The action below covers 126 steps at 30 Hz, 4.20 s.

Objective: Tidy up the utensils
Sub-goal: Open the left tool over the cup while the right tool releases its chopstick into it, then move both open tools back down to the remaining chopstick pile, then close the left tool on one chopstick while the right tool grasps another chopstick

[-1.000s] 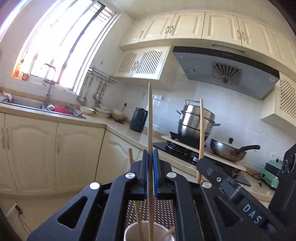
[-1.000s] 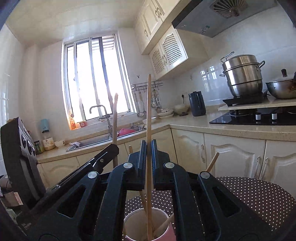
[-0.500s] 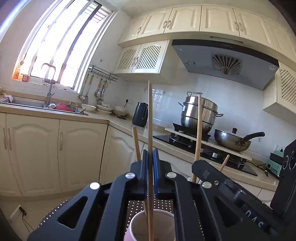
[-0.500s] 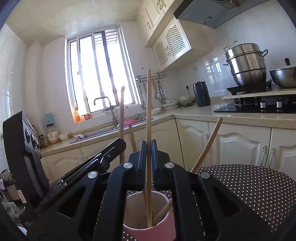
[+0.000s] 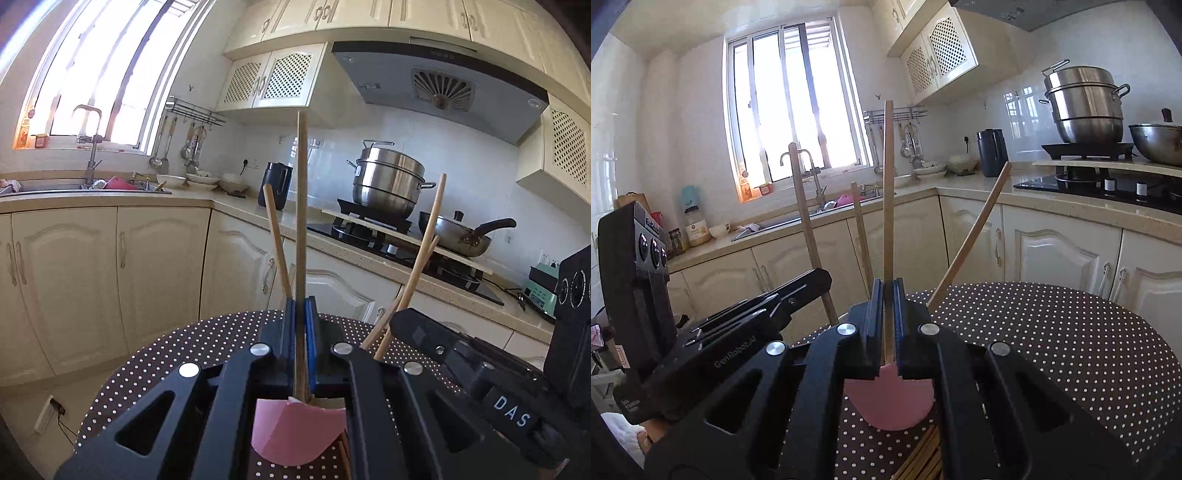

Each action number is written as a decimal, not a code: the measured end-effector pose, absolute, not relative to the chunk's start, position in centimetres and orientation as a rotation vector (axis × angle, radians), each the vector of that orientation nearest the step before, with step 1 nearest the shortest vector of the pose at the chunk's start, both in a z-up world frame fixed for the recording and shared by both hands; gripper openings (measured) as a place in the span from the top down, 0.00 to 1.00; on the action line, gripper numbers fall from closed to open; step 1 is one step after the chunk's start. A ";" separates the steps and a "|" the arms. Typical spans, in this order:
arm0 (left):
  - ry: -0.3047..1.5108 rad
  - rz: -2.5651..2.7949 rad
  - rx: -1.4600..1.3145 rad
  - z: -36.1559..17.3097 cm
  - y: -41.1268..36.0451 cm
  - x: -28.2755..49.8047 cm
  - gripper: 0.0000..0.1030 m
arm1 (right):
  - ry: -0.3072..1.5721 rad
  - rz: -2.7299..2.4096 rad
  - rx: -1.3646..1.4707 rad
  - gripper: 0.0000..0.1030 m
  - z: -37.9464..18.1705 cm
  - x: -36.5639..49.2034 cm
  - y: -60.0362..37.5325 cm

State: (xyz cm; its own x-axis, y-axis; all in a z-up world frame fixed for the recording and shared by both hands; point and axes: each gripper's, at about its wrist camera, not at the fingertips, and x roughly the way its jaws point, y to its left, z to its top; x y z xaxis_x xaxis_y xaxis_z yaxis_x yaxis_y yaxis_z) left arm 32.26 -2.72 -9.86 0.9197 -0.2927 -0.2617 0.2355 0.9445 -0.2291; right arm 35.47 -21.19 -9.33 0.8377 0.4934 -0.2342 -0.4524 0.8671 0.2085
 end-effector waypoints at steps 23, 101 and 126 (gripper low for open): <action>0.297 -0.200 -0.062 -7.5 -2.1 24.1 0.53 | 0.287 0.429 0.143 0.45 -6.2 28.4 -22.3; 0.996 -0.248 0.256 -18.8 -11.4 27.4 0.38 | 0.952 0.284 0.094 0.27 -18.5 29.5 -26.5; 1.121 -0.268 0.201 -19.2 -12.7 32.0 0.42 | 1.245 0.363 -0.032 0.90 -18.6 35.1 -24.9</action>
